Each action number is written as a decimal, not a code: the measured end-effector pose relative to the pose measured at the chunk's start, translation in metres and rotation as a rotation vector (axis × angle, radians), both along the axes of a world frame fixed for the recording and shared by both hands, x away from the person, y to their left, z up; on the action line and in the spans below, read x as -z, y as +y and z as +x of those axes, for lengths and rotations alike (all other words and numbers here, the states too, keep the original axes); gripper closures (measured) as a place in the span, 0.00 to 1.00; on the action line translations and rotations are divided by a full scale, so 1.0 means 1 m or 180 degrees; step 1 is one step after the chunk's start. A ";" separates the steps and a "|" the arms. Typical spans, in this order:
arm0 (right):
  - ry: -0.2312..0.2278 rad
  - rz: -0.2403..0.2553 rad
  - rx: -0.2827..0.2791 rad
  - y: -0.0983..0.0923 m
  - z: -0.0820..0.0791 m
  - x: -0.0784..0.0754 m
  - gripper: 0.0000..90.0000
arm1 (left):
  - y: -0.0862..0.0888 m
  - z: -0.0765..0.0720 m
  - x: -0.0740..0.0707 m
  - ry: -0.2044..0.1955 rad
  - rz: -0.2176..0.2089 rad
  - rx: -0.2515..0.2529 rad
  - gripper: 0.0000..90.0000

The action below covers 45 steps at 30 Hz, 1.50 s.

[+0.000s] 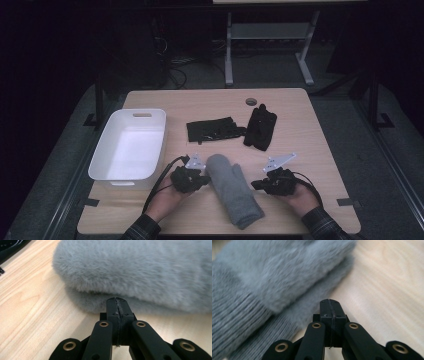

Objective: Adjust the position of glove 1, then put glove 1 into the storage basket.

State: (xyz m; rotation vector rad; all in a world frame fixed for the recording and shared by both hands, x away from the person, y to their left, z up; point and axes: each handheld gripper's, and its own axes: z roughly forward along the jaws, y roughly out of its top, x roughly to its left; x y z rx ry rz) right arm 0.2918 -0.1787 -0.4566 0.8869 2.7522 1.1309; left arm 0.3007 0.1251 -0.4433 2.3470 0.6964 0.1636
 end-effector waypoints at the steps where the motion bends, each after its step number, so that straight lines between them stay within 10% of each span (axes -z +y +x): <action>1: -0.0003 -0.0023 -0.0028 -0.001 -0.001 0.001 1.00 | -0.002 0.001 0.001 -0.0006 0.0015 0.0004 1.00; 35: -0.0017 -0.0017 -0.0491 0.037 -0.027 0.005 1.00 | -0.076 0.073 0.008 0.0060 -0.0265 0.0287 1.00; 45: -0.0052 0.0042 -0.0249 0.015 -0.028 0.000 0.87 | -0.050 0.072 -0.022 -0.0022 -0.0423 0.0146 0.87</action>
